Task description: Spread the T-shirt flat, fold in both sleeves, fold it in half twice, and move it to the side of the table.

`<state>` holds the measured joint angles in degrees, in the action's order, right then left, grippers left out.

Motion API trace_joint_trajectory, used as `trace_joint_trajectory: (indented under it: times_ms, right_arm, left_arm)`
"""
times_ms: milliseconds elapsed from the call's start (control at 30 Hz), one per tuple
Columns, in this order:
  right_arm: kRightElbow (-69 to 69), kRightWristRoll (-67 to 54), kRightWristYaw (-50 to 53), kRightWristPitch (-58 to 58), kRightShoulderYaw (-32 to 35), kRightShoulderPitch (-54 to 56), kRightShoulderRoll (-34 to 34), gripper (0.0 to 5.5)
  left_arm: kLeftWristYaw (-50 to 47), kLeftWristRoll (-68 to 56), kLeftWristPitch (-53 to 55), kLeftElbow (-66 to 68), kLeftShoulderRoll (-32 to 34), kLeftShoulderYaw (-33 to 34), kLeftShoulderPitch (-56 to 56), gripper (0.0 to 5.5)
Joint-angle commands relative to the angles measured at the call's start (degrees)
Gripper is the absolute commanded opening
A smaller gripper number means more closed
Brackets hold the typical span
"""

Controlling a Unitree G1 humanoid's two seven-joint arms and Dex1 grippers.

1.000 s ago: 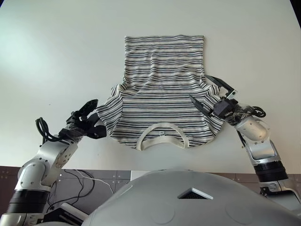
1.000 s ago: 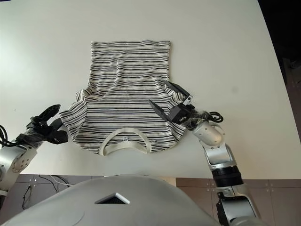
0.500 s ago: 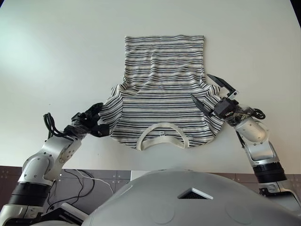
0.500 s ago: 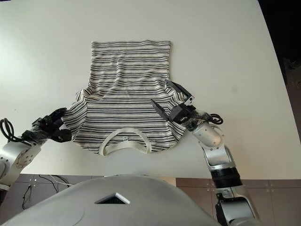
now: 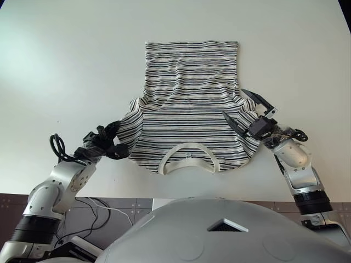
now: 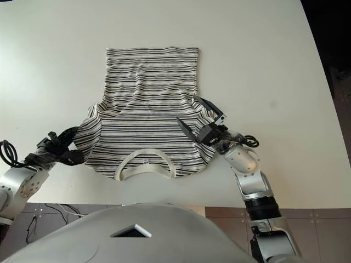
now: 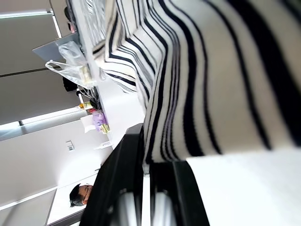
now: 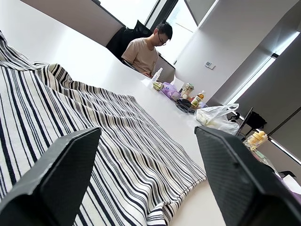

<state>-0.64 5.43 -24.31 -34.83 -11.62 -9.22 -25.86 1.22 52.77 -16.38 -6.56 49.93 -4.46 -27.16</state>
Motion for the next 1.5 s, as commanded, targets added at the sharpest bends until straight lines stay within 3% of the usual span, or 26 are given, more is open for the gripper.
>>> trace_joint_trajectory:
  times_ms: [33,300,700,1100,1500]
  right_arm:
    - [-1.0,0.4,0.4,-0.6,1.0,0.1,-0.2,3.67]
    - [-2.9,0.2,0.4,-1.7,1.9,0.1,-0.4,3.67]
    - [-5.2,0.6,0.8,-2.5,3.1,0.6,-0.1,3.67]
    - [-7.6,0.7,2.0,-3.1,3.7,1.3,0.0,3.67]
    - [-7.9,0.1,3.0,-2.6,7.1,1.8,-1.0,3.67]
  left_arm:
    - [-1.2,-0.8,-1.2,-0.1,-1.9,-1.7,-1.9,0.12]
    - [-7.1,0.1,-0.4,-2.6,-4.7,-0.4,0.3,0.12]
    - [-11.3,3.4,-5.6,-3.5,-6.3,-4.2,4.8,0.12]
    - [-11.5,6.3,-10.9,0.8,-8.0,-12.5,8.3,0.12]
    - [-5.8,-0.7,-14.1,2.7,-8.3,-15.9,9.5,2.00]
